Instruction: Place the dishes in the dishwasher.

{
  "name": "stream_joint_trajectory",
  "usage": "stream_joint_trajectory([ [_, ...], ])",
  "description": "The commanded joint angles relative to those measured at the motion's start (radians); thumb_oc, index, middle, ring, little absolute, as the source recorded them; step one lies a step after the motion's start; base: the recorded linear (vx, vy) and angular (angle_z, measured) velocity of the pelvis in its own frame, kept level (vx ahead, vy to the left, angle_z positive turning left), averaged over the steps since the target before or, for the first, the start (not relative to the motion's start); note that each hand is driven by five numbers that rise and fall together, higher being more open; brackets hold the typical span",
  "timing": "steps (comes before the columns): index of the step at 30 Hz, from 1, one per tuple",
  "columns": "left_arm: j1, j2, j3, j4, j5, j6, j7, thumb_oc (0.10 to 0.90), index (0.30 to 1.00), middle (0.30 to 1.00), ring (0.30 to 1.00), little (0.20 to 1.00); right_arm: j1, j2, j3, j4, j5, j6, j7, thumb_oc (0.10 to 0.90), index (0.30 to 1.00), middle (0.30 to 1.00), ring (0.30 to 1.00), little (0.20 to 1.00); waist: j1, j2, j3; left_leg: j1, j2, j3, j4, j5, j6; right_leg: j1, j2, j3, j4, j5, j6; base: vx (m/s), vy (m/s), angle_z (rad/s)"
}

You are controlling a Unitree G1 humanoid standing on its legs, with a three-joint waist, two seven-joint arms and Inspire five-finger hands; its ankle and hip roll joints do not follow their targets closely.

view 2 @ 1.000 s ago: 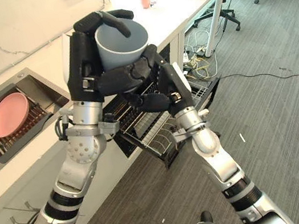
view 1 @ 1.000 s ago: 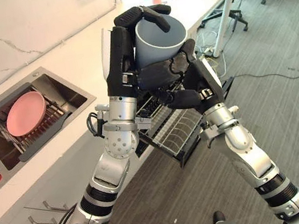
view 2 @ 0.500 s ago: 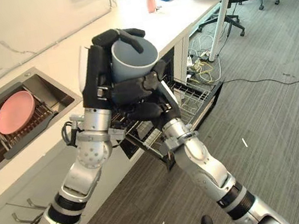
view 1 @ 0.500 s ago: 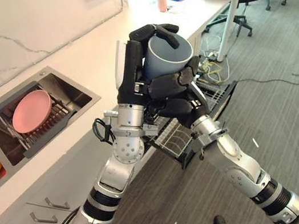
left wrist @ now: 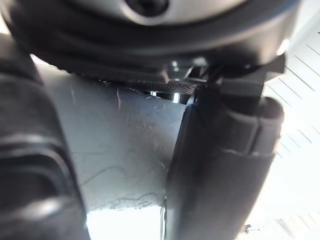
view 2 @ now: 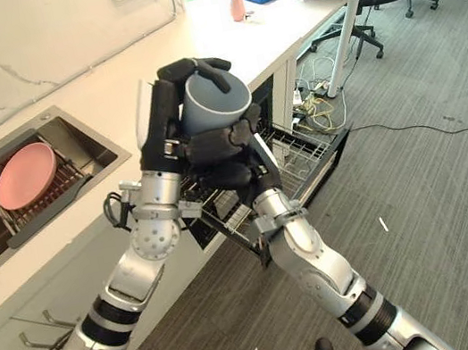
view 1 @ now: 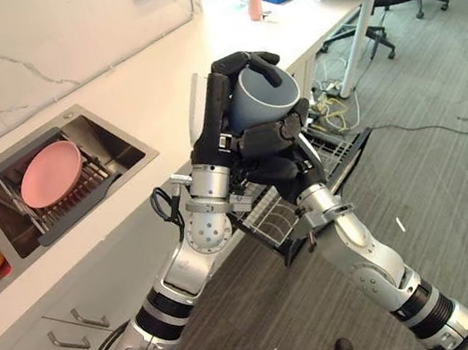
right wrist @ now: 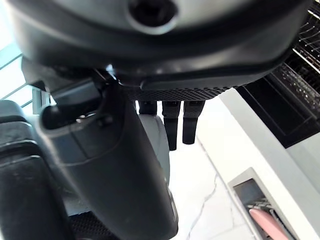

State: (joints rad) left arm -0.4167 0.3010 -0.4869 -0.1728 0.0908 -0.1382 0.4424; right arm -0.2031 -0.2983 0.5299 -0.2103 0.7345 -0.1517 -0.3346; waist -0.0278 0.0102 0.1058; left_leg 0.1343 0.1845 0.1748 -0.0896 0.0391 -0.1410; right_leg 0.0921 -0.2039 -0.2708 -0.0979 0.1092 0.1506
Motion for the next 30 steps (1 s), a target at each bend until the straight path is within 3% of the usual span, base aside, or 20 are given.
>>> stream_joint_trajectory([
  [1, -0.069, -0.019, -0.117, 0.096, 0.006, -0.017, -0.017, 0.400, 0.300, 0.300, 0.300, 0.300, -0.207, 0.177, -0.139, -0.240, -0.064, -0.224, 0.014, 0.400, 0.300, 0.300, 0.300, 0.300, -0.007, 0.009, -0.034, 0.005, -0.002, -0.051, 0.002, -0.031, 0.009, 0.070, -0.015, -0.023, 0.012, -0.106, 0.035, 0.00, 0.000, 0.00],
  [8, -0.006, -0.011, -0.094, 0.082, -0.076, -0.041, -0.037, 0.400, 0.300, 0.300, 0.300, 0.300, -0.202, 0.157, -0.217, -0.251, -0.144, -0.256, 0.011, 0.400, 0.300, 0.300, 0.300, 0.300, -0.002, 0.008, -0.031, 0.004, -0.002, -0.060, 0.002, -0.032, 0.010, 0.075, -0.014, -0.027, 0.012, -0.109, 0.034, 0.00, 0.001, 0.02],
  [10, 0.010, -0.006, -0.084, 0.079, -0.090, -0.043, -0.040, 0.593, 0.589, 0.589, 0.589, 0.589, -0.197, 0.142, -0.227, -0.247, -0.161, -0.252, 0.005, 0.400, 0.300, 0.300, 0.300, 0.300, -0.002, 0.007, -0.031, 0.005, -0.001, -0.060, 0.002, -0.032, 0.010, 0.077, -0.013, -0.029, 0.012, -0.110, 0.034, 0.00, 0.003, 0.06],
  [11, 0.018, -0.003, -0.077, 0.076, -0.101, -0.045, -0.042, 0.800, 0.900, 0.900, 0.900, 0.900, -0.195, 0.133, -0.239, -0.246, -0.179, -0.250, 0.002, 0.400, 0.300, 0.300, 0.300, 0.300, -0.003, 0.007, -0.031, 0.006, -0.001, -0.061, 0.002, -0.033, 0.011, 0.078, -0.013, -0.029, 0.012, -0.110, 0.035, 0.01, 0.004, 0.05],
  [17, 0.049, 0.005, -0.051, 0.058, -0.148, -0.055, -0.052, 0.800, 0.900, 0.900, 0.900, 0.900, -0.186, 0.106, -0.288, -0.246, -0.251, -0.247, -0.023, 0.400, 0.300, 0.300, 0.300, 0.300, -0.001, 0.007, -0.032, 0.006, -0.001, -0.064, 0.002, -0.033, 0.011, 0.081, -0.012, -0.032, 0.012, -0.111, 0.034, 0.00, 0.002, 0.04],
  [22, 0.118, 0.061, 0.010, 0.007, -0.218, -0.066, -0.120, 0.800, 0.900, 0.900, 0.900, 0.900, -0.173, 0.019, -0.408, -0.208, -0.427, -0.221, -0.070, 0.400, 0.300, 0.300, 0.300, 0.300, 0.010, 0.000, -0.032, 0.003, -0.001, -0.074, 0.002, -0.034, 0.012, 0.085, -0.004, -0.041, 0.014, -0.115, 0.031, 0.00, 0.000, 0.00],
  [24, 0.119, 0.061, 0.011, 0.006, -0.219, -0.066, -0.121, 0.800, 0.900, 0.900, 0.900, 0.900, -0.174, 0.019, -0.407, -0.208, -0.430, -0.221, -0.072, 0.400, 0.300, 0.300, 0.300, 0.300, 0.010, 0.000, -0.032, 0.003, -0.001, -0.074, 0.002, -0.034, 0.012, 0.085, -0.004, -0.041, 0.014, -0.116, 0.031, 0.00, 0.000, 0.00],
  [30, 0.250, 0.102, 0.051, 0.027, -0.253, -0.054, -0.221, 0.800, 0.900, 0.900, 0.900, 0.900, -0.150, -0.092, -0.477, -0.144, -0.588, -0.145, -0.057, 0.400, 0.300, 0.300, 0.300, 0.300, 0.026, -0.012, -0.030, -0.005, -0.003, -0.083, 0.002, -0.032, 0.013, 0.081, 0.000, -0.045, 0.013, -0.115, 0.030, 0.00, 0.000, 0.00],
])
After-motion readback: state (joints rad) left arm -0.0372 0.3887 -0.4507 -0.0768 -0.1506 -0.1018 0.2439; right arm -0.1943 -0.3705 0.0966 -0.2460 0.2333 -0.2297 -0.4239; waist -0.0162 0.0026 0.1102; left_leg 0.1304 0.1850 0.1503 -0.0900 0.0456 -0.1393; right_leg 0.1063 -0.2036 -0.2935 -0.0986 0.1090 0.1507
